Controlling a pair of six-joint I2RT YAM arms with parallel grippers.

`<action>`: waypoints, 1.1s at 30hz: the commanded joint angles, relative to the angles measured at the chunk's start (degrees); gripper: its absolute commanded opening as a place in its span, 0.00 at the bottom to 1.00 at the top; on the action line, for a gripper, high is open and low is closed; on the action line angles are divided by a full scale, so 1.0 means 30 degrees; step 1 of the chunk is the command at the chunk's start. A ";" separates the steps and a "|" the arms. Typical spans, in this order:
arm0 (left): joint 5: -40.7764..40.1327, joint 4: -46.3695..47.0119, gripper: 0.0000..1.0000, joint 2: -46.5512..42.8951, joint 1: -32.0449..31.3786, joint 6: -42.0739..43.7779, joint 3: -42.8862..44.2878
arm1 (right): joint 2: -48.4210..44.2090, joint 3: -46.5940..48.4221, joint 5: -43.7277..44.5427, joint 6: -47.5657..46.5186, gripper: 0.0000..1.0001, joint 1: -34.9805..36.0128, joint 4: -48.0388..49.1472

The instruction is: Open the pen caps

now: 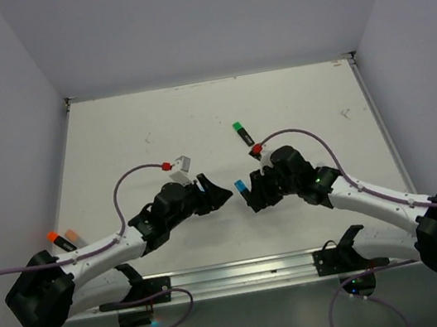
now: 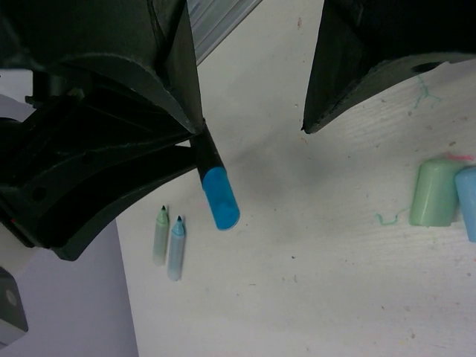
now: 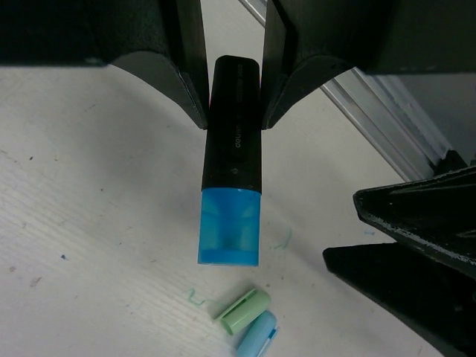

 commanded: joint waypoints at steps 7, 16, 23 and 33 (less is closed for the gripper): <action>0.0200 0.2251 0.61 0.0548 -0.0368 -0.0697 0.0802 | 0.0620 0.1158 0.0140 0.1140 0.00 0.2365 0.1168; 0.0200 0.2223 0.61 0.0695 -0.0368 -0.0668 0.0714 | 0.1090 0.1364 0.0988 0.1698 0.00 0.4035 0.1695; 0.0229 0.2574 0.56 0.0695 -0.0368 -0.0785 0.0392 | 0.0944 0.1217 0.1488 0.1961 0.00 0.4241 0.2164; 0.0932 0.3071 0.43 0.0724 -0.0368 -0.0932 0.0099 | 0.0798 0.1012 0.2220 0.2049 0.00 0.4447 0.2575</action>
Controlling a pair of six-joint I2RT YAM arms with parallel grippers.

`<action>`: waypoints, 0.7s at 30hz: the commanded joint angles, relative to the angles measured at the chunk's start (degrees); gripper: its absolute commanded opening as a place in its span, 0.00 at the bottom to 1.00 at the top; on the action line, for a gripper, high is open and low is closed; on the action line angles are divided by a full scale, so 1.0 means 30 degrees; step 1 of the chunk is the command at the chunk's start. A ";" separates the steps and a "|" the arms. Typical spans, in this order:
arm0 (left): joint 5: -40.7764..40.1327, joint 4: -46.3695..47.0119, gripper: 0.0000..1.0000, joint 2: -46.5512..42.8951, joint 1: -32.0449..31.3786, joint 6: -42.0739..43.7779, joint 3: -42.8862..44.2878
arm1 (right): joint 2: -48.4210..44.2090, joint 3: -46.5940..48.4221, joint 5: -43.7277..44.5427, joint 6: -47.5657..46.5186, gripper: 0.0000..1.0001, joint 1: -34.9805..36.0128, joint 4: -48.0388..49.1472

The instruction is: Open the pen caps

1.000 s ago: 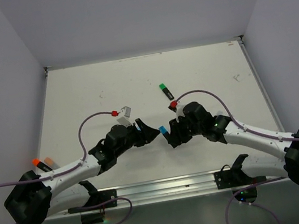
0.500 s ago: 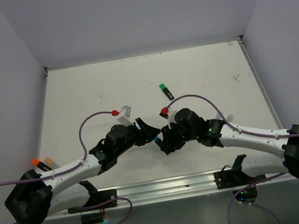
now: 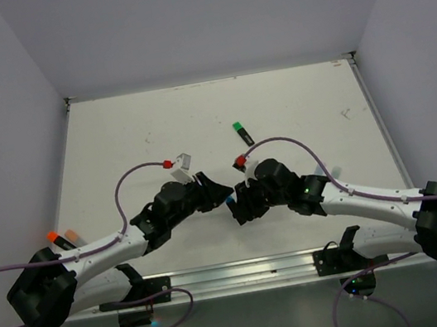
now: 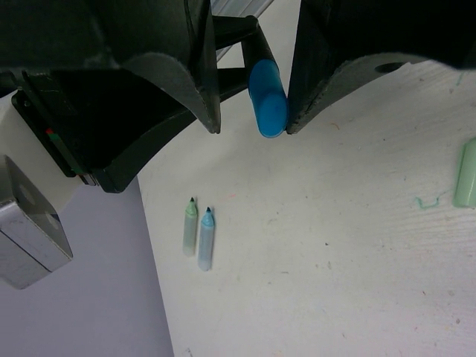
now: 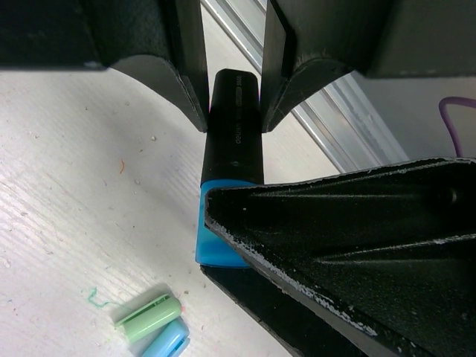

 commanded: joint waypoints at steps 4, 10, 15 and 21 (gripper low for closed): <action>0.0933 0.1696 0.41 0.0273 -0.0069 -0.0306 -0.0157 | -0.0639 0.0364 0.0859 0.0177 0.00 0.0083 0.1234; 0.1197 0.1990 0.32 0.0479 -0.0069 -0.0335 -0.0216 | -0.0990 0.0305 0.1151 0.0177 0.00 0.0112 0.1205; 0.1285 0.2283 0.31 0.0508 -0.0069 -0.0393 -0.0362 | -0.0903 0.0480 0.0946 0.0236 0.00 0.0141 0.1117; 0.1080 0.2078 0.23 0.0245 -0.0069 -0.0422 -0.0362 | -0.0874 0.0393 0.0917 0.0207 0.00 0.0170 0.0972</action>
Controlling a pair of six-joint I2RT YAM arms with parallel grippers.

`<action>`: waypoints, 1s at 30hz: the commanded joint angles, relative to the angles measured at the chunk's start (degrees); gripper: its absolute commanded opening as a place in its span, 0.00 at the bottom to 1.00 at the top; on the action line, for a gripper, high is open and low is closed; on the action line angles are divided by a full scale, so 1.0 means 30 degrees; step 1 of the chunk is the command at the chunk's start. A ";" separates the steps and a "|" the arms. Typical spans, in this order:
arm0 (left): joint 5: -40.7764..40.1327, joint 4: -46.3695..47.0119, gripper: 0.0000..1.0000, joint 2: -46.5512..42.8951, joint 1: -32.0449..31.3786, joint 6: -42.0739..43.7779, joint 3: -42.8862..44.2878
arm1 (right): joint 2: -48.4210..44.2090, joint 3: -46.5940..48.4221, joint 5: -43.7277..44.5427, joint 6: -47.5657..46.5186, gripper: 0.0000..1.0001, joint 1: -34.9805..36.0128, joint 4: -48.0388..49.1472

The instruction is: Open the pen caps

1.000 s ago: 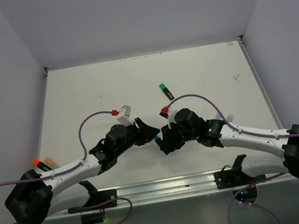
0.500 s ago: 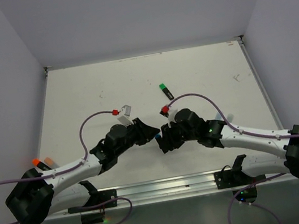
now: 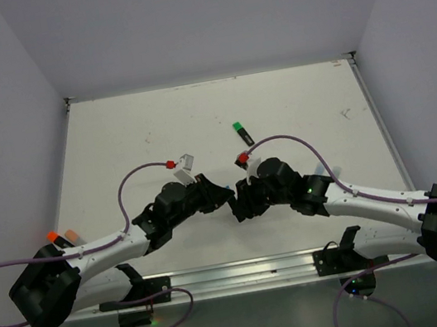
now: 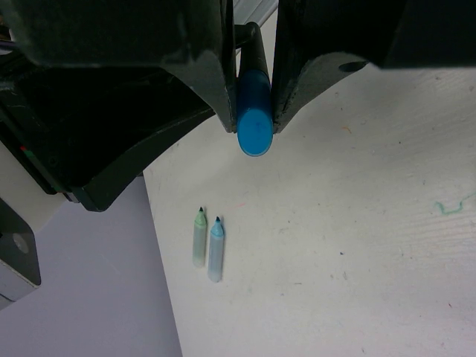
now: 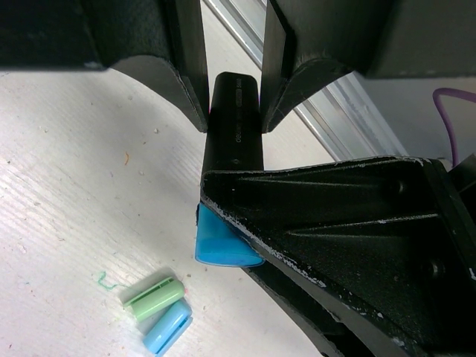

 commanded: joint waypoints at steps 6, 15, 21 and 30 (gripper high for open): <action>-0.0181 0.0824 0.00 -0.0544 -0.0069 -0.0233 -0.0195 | -0.0247 0.0568 0.0290 -0.0100 0.00 0.0207 0.0642; -0.0241 0.1263 0.00 -0.1188 -0.0069 -0.0526 -0.0752 | 0.0191 0.0480 0.0671 0.0192 0.37 0.0207 0.1169; -0.0182 0.1409 0.00 -0.1481 -0.0069 -0.0760 -0.0898 | 0.0631 0.0334 0.0905 0.0368 0.57 0.0266 0.1580; 0.0199 0.2347 0.00 -0.1394 -0.0069 -0.1375 -0.1366 | 0.0895 0.0422 0.0847 0.0514 0.34 0.0266 0.2048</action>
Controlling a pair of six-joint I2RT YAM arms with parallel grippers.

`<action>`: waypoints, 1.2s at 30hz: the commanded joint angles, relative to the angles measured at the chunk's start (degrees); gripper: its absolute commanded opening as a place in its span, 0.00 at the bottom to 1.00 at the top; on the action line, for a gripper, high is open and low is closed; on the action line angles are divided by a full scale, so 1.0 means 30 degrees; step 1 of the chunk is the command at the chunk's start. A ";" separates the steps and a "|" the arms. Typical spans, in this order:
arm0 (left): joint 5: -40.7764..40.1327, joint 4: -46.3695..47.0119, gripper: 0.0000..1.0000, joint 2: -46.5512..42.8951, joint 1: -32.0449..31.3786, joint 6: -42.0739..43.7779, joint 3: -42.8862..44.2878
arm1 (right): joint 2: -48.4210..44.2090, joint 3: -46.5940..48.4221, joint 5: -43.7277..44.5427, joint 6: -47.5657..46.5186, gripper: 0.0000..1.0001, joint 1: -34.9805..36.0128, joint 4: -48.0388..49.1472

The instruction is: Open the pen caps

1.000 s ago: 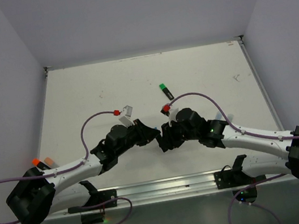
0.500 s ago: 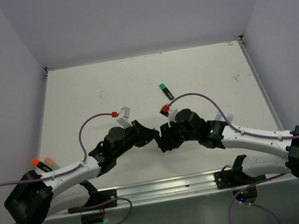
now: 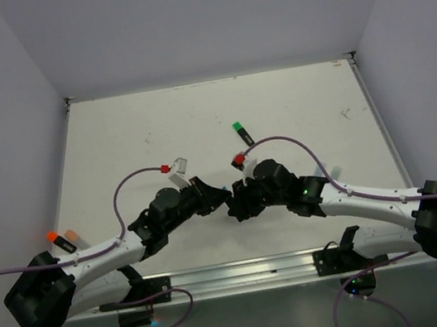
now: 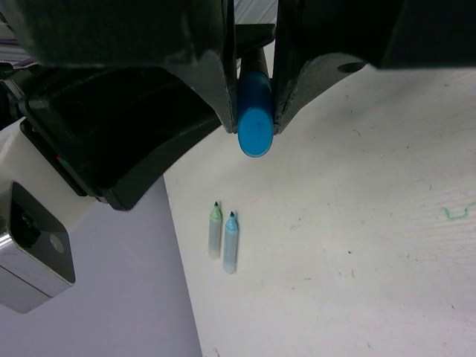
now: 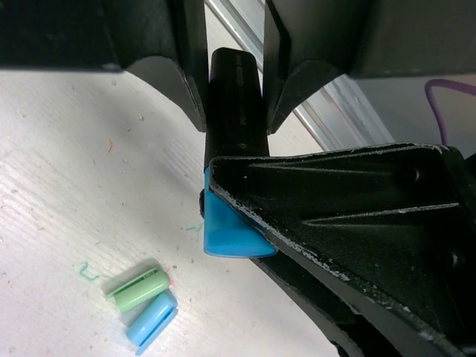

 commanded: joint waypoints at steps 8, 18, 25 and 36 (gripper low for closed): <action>0.0205 0.1239 0.16 -0.0360 -0.0069 -0.0472 -0.0201 | 0.0196 0.0013 0.0526 0.0428 0.00 -0.0004 0.1160; -0.0468 0.0887 0.51 -0.0974 -0.0069 -0.0707 -0.0493 | -0.0126 -0.0252 0.0117 0.0574 0.00 0.0055 0.1278; -0.0411 0.1033 0.49 -0.0859 -0.0069 -0.0648 -0.0552 | -0.0039 -0.0165 -0.0001 0.0779 0.00 0.0230 0.1394; -0.1171 0.0566 0.48 -0.0975 -0.0011 -0.0414 -0.0377 | -0.0038 -0.0076 -0.0001 0.0780 0.00 0.0699 0.1278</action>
